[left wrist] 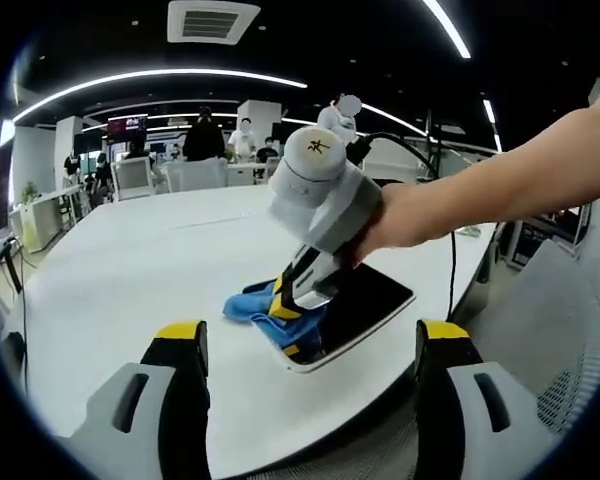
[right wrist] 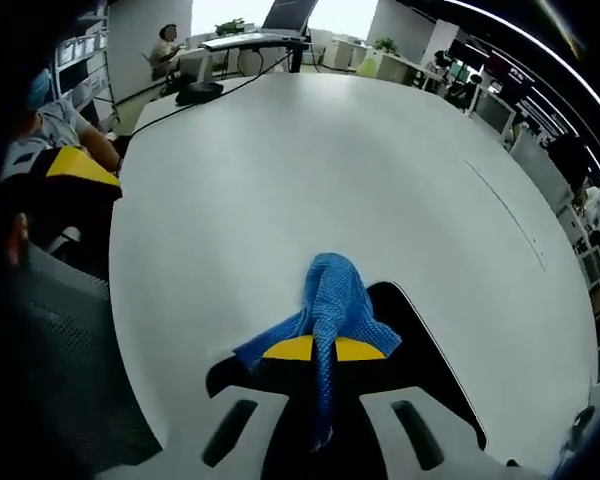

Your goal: Wipe the mirror surface with the cleaning cloth until all visible marks leave the cleaned area.

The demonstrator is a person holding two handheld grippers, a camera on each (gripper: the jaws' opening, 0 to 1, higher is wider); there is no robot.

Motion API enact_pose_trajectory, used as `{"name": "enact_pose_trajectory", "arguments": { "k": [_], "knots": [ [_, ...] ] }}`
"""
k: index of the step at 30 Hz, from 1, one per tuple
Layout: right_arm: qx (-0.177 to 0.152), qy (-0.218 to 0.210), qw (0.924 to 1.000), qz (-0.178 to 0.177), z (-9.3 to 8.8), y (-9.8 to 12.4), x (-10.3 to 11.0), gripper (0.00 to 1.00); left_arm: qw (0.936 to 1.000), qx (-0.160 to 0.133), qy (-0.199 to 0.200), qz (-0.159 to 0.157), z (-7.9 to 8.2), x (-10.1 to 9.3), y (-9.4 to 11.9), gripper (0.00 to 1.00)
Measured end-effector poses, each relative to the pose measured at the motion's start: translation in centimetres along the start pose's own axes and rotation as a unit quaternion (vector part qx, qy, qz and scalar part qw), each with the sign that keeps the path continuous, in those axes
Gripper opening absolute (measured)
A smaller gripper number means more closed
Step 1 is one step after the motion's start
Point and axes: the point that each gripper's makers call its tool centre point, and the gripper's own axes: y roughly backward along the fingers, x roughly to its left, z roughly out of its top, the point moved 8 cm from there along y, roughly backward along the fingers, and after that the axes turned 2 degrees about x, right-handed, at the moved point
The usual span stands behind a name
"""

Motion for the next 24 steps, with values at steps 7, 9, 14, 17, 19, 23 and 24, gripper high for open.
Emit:
{"name": "enact_pose_trajectory", "arguments": {
  "k": [7, 9, 14, 17, 19, 23, 24],
  "knots": [
    [-0.004, -0.01, 0.9999, 0.001, -0.8, 0.4, -0.2, 0.0, 1.0, 0.001, 0.0, 0.0, 0.0, 0.0, 0.0, 0.83],
    [-0.003, -0.011, 0.9999, 0.001, -1.0, 0.4, -0.4, 0.0, 1.0, 0.002, 0.0, 0.0, 0.0, 0.0, 0.0, 0.83],
    [-0.006, -0.025, 0.9997, 0.0, -1.9, 0.9, -0.7, 0.0, 1.0, 0.003, 0.001, 0.0, -0.1, 0.0, 0.0, 0.83],
    [-0.006, -0.029, 0.9996, -0.002, -2.4, 1.1, -0.9, 0.0, 1.0, 0.003, 0.001, 0.0, -0.1, 0.0, -0.1, 0.83],
    [-0.012, -0.037, 0.9992, -0.003, -2.6, 1.2, -0.9, 0.0, 1.0, 0.004, 0.001, -0.001, -0.1, 0.0, -0.1, 0.83],
    [-0.019, -0.042, 0.9989, -0.005, -2.7, 1.1, -0.9, 0.0, 1.0, 0.009, 0.0, -0.003, -0.2, -0.1, -0.1, 0.82],
    [-0.02, -0.04, 0.999, -0.005, -2.7, 1.1, -0.9, 0.0, 1.0, 0.009, 0.0, -0.002, -0.2, -0.1, -0.1, 0.82]
  ]
}}
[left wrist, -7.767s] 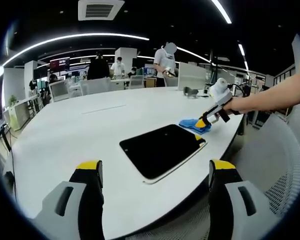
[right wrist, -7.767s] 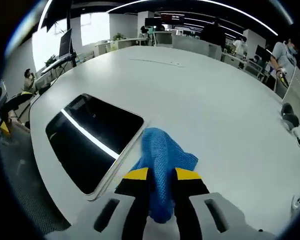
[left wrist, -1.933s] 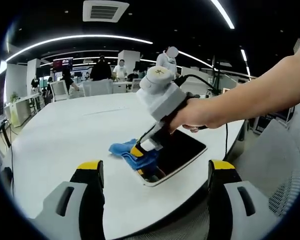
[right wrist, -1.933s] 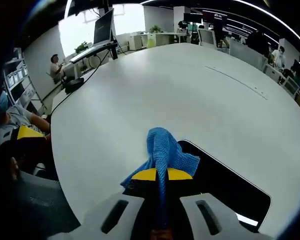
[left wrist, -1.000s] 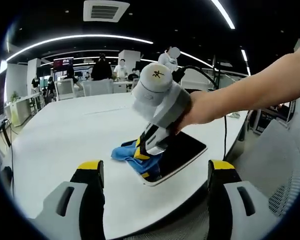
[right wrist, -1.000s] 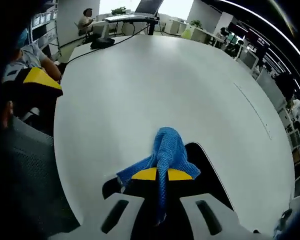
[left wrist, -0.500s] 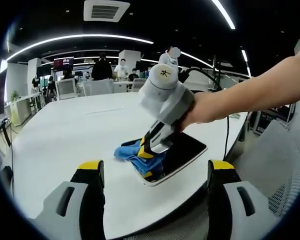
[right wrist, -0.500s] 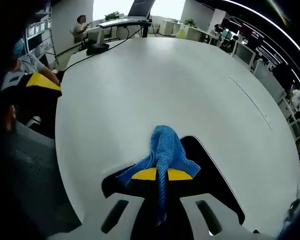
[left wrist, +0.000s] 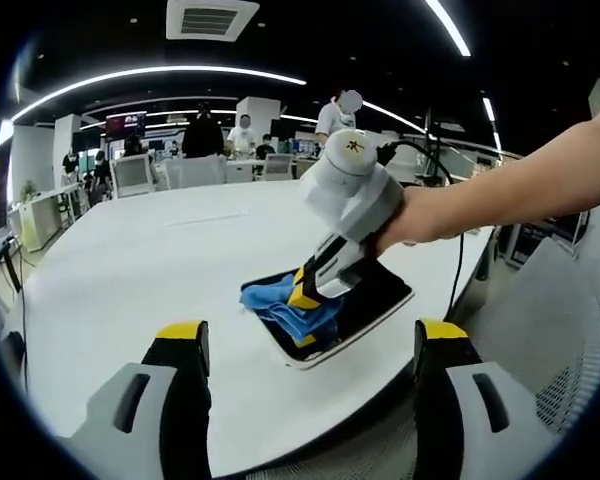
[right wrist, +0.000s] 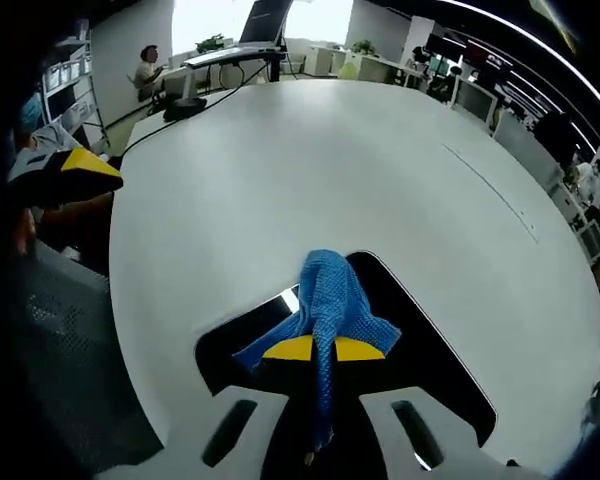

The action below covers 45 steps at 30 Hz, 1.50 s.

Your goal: Wipe the mirror surface with the cleaning cloth until all visible marks leave the cleaned area.

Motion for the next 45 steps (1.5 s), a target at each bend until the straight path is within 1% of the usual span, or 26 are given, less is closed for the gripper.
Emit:
{"name": "enact_pose_trajectory", "arguments": {
  "k": [10, 17, 22, 33, 37, 39, 45],
  "knots": [
    [-0.01, -0.008, 0.9999, 0.003, -0.7, 0.5, -0.1, 0.0, 1.0, 0.0, 0.001, 0.002, 0.0, 0.0, 0.0, 0.82],
    [-0.017, -0.004, 0.9998, 0.006, -1.1, 0.8, -0.1, 0.0, 1.0, 0.0, 0.003, 0.009, 0.1, 0.2, 0.0, 0.82],
    [-0.014, 0.001, 0.9999, 0.007, -1.3, 1.0, -0.2, 0.0, 0.9999, 0.0, 0.003, 0.01, 0.1, 0.3, 0.0, 0.82],
    [-0.012, -0.002, 0.9999, 0.007, -2.4, 1.5, -1.0, 0.0, 1.0, 0.002, 0.002, 0.009, 0.0, 0.2, 0.0, 0.82],
    [-0.013, -0.008, 0.9998, 0.008, -2.9, 1.7, -1.4, 0.0, 1.0, 0.002, 0.002, 0.009, 0.0, 0.2, 0.0, 0.81],
    [-0.015, -0.02, 0.9996, 0.01, -3.2, 1.8, -1.6, 0.0, 1.0, 0.002, 0.002, 0.009, 0.0, 0.2, 0.0, 0.81],
    [-0.015, -0.023, 0.9996, 0.007, -4.0, 2.2, -2.0, 0.0, 1.0, 0.004, 0.003, 0.008, 0.0, 0.1, 0.0, 0.81]
  ]
}}
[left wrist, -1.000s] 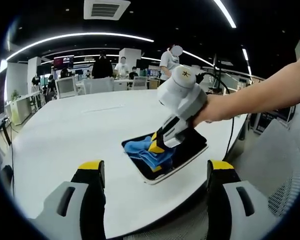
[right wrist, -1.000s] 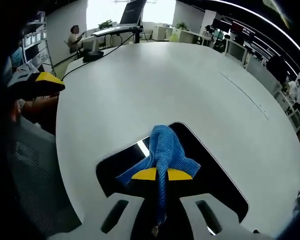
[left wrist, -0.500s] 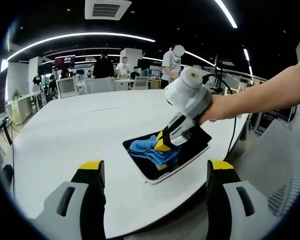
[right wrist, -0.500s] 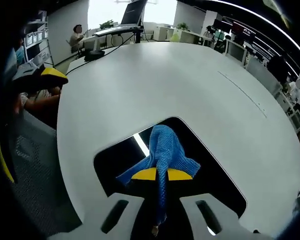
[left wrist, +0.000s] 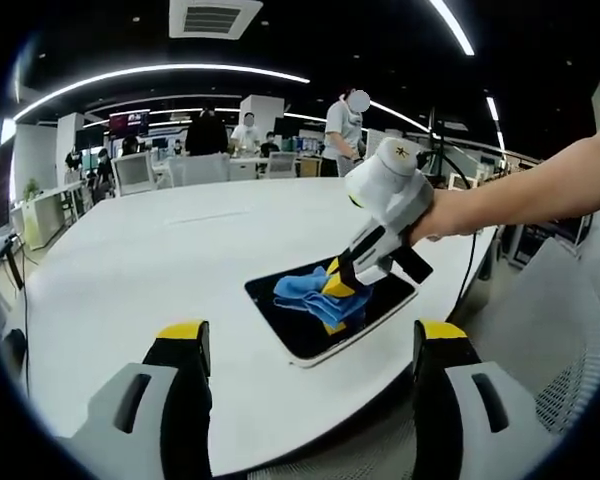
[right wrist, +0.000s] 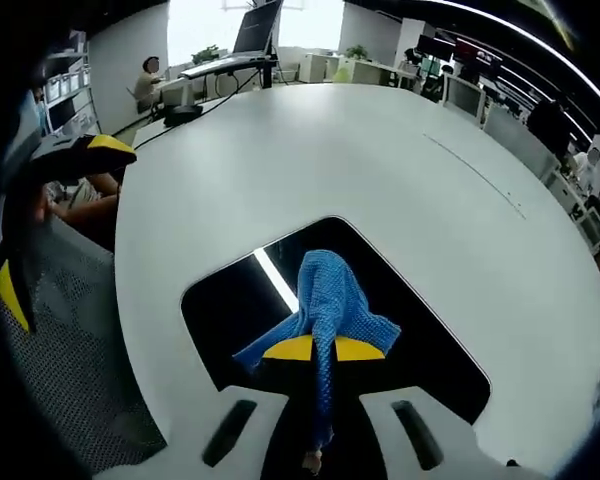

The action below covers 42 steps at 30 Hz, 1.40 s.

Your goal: Wipe the mirror surface with the cleaning cloth until all visible marks leave the cleaned area.

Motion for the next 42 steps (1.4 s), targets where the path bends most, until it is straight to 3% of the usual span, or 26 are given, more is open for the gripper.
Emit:
{"name": "enact_pose_trajectory", "arguments": {
  "k": [24, 42],
  "knots": [
    [-0.004, -0.042, 0.999, -0.016, -3.2, 2.0, -1.7, 0.0, 1.0, 0.002, 0.001, -0.005, 0.0, -0.1, 0.0, 0.81],
    [0.02, -0.06, 0.9972, -0.04, -6.0, 3.7, -4.3, 0.0, 0.9999, 0.01, 0.0, -0.014, -0.2, -0.2, -0.1, 0.8]
  ]
}}
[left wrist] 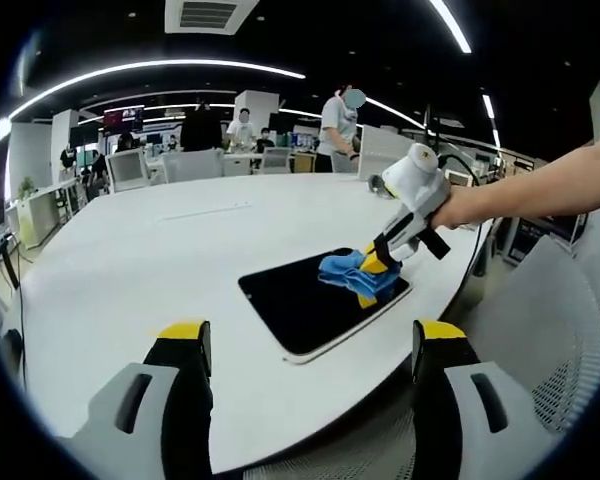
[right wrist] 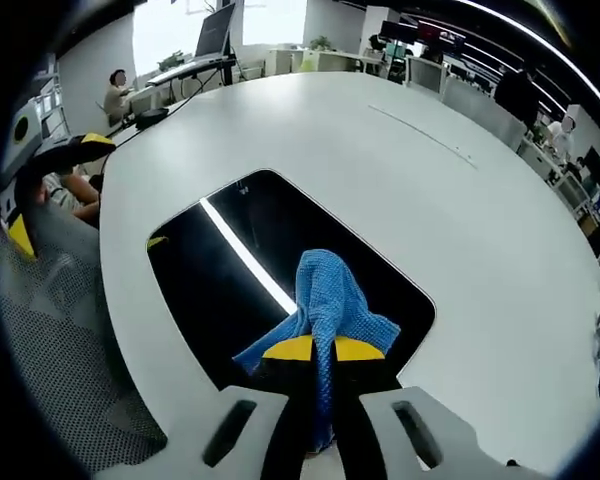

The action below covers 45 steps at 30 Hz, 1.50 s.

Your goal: Wipe the mirror surface with the cleaning cloth until all visible marks leave the cleaned area.

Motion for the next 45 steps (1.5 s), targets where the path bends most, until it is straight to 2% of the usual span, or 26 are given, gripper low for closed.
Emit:
{"name": "enact_pose_trajectory", "arguments": {
  "k": [8, 18, 24, 37, 45],
  "knots": [
    [0.004, -0.013, 0.9999, -0.008, -1.0, 0.6, -0.9, 0.0, 1.0, -0.001, 0.0, 0.001, 0.0, 0.0, 0.0, 0.8],
    [0.007, -0.051, 0.9984, -0.023, -2.2, 1.2, -1.9, 0.0, 1.0, 0.001, 0.0, -0.001, 0.0, 0.0, 0.0, 0.8],
    [0.009, -0.056, 0.9981, -0.025, -2.1, 1.2, -1.9, 0.0, 1.0, 0.003, 0.0, 0.001, -0.1, 0.0, 0.0, 0.8],
    [-0.003, -0.097, 0.9948, -0.031, -2.7, 1.5, -1.9, 0.0, 1.0, 0.002, 0.001, 0.0, -0.1, -0.1, 0.0, 0.8],
    [-0.005, -0.097, 0.9946, -0.036, -2.8, 1.4, -1.8, 0.0, 1.0, 0.005, 0.0, 0.001, -0.1, 0.0, -0.1, 0.78]
  ]
}}
